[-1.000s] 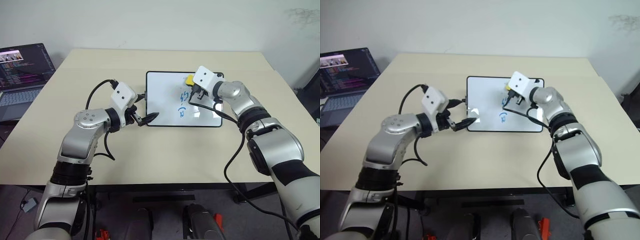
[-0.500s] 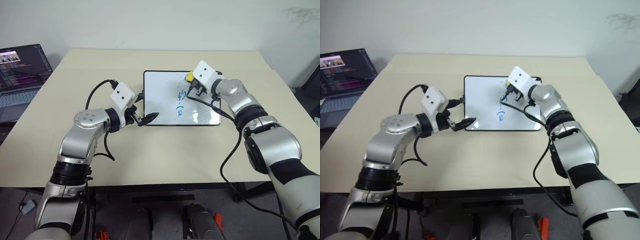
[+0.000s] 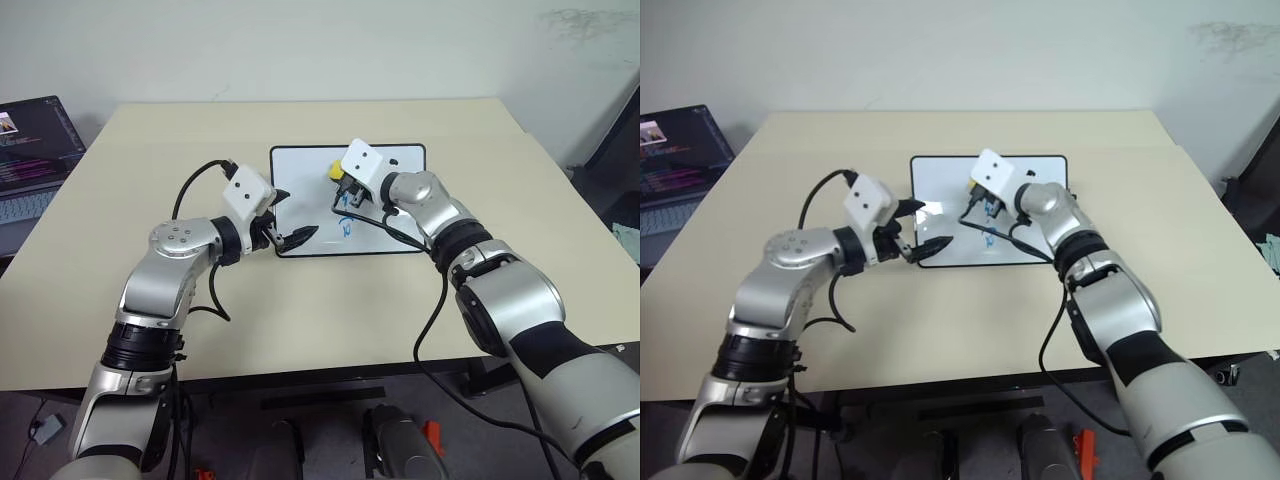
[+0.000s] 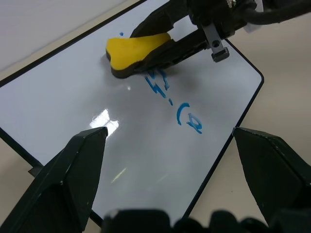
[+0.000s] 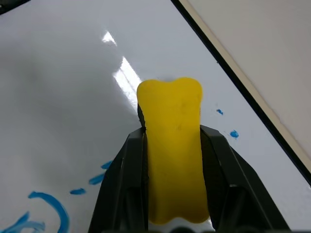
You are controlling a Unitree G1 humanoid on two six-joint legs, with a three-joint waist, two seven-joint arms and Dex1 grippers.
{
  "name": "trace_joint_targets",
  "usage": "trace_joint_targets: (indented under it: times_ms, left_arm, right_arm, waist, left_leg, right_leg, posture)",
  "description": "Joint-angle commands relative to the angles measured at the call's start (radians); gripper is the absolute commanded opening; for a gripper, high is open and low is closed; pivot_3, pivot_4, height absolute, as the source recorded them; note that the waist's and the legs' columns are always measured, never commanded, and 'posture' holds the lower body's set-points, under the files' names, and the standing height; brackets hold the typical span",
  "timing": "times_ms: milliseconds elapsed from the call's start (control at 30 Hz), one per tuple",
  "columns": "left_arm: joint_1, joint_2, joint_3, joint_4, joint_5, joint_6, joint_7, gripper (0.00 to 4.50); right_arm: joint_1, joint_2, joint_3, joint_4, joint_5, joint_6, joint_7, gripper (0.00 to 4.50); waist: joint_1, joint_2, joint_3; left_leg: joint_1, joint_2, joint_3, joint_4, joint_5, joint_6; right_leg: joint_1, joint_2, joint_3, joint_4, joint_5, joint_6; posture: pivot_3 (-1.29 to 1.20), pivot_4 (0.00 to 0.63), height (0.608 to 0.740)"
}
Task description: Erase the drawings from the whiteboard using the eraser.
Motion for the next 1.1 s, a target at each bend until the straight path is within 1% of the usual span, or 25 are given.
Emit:
trace_joint_targets:
  times_ms: [33,200,367,533,700,933,1033,1100]
  left_arm:
    - [-0.010,0.006,0.008,-0.028,0.004,-0.023,-0.002,4.50]
    - [-0.013,0.004,0.006,-0.026,0.004,-0.024,-0.004,4.50]
    - [-0.020,0.002,0.003,-0.020,0.006,-0.028,-0.006,4.50]
    - [-0.021,-0.001,-0.002,-0.016,0.006,-0.032,-0.008,4.50]
    - [-0.028,-0.004,-0.006,-0.009,0.007,-0.037,-0.009,4.50]
    - [-0.023,-0.002,-0.003,-0.011,0.007,-0.039,-0.008,4.50]
    - [-0.021,-0.005,-0.007,-0.015,0.007,-0.037,-0.006,4.50]
    - [-0.021,-0.006,-0.008,-0.017,0.006,-0.035,-0.004,4.50]
  right_arm:
    - [-0.010,-0.030,-0.011,-0.011,0.004,0.014,-0.023,1.08]
    - [-0.020,-0.096,-0.030,-0.003,0.011,0.031,-0.052,1.08]
    - [-0.009,-0.166,-0.045,-0.003,0.020,0.033,-0.035,1.08]
    - [-0.002,-0.216,-0.049,-0.002,0.026,0.038,-0.035,1.08]
    - [-0.010,-0.176,-0.037,-0.010,0.031,0.034,-0.024,1.08]
    - [-0.021,-0.035,-0.019,-0.030,0.030,0.027,-0.013,1.08]
    - [-0.049,0.025,-0.019,-0.022,0.027,0.033,-0.046,1.08]
    - [-0.061,0.041,-0.019,-0.017,0.024,0.034,-0.057,1.08]
  waist:
    - [0.000,0.000,0.000]
    - [0.012,0.000,0.000]
    - [0.030,0.000,0.000]
    - [0.032,0.000,0.000]
    - [0.027,0.000,0.000]
    - [-0.001,0.000,0.000]
    - [-0.001,0.000,0.000]
    - [0.000,0.000,0.000]
  left_leg:
    - [0.000,0.000,0.000,0.000,0.000,0.000]
    - [0.000,0.000,0.000,0.000,0.000,0.000]
    - [-0.001,-0.001,0.000,0.000,0.000,0.000]
    - [-0.001,-0.001,0.000,0.000,0.000,0.000]
    - [-0.001,0.000,0.000,-0.001,0.000,0.000]
    - [0.000,0.000,0.000,-0.001,0.000,0.000]
    - [0.000,0.001,0.000,-0.001,0.000,0.000]
    - [0.000,0.001,0.000,-0.001,0.000,0.000]
  right_leg:
    - [0.000,0.000,0.000,0.000,0.000,0.000]
    - [0.000,0.000,0.000,-0.001,0.000,0.000]
    - [0.000,0.000,0.000,-0.002,0.000,0.000]
    - [0.000,-0.001,0.000,-0.002,0.000,0.000]
    - [0.000,0.000,0.000,-0.002,0.000,0.000]
    - [0.000,0.001,0.001,0.000,0.000,0.000]
    - [-0.001,0.001,0.001,0.000,0.000,0.000]
    - [-0.001,0.001,0.001,0.000,0.000,0.000]
  posture:
    - [0.00,0.150,0.740]
    - [0.00,0.150,0.740]
    - [0.00,0.150,0.740]
    - [0.00,0.150,0.740]
    - [0.00,0.150,0.740]
    - [0.00,0.150,0.740]
    - [0.00,0.150,0.740]
    - [0.00,0.150,0.740]
